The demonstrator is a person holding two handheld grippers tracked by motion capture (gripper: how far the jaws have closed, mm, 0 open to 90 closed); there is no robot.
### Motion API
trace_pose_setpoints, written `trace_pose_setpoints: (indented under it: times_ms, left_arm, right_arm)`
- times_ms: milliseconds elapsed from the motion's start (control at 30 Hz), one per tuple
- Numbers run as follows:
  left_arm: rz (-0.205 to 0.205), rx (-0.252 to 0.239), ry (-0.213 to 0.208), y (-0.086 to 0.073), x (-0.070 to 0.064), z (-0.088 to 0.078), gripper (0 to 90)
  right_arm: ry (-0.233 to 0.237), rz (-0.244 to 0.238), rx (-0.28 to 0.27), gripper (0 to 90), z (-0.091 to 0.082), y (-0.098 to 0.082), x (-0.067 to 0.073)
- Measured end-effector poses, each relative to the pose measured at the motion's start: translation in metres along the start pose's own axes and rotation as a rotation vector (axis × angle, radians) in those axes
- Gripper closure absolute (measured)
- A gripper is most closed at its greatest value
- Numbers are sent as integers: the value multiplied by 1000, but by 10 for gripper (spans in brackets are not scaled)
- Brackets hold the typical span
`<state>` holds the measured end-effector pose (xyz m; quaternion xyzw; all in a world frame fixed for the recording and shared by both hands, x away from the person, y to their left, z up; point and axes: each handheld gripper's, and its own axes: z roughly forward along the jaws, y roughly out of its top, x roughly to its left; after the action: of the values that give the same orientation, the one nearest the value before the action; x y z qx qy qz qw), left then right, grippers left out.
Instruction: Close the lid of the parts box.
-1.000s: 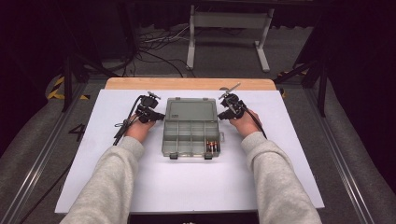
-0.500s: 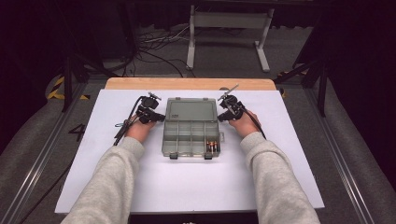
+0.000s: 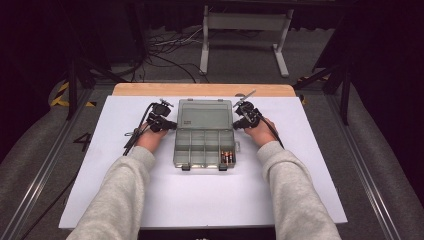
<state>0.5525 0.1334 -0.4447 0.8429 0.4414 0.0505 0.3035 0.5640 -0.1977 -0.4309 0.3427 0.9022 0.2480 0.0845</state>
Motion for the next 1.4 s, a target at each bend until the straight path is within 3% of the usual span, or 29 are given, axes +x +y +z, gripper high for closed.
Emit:
trace_pose_setpoints:
  times_ms: [767,1400]
  left_arm:
    - [0,-17,-4,2,-2,1,895]
    - [19,-77,0,5,-5,-8,895]
  right_arm:
    - [-6,-5,-33,900,3,3,1]
    - [-28,-17,-131,900,-13,5,-2]
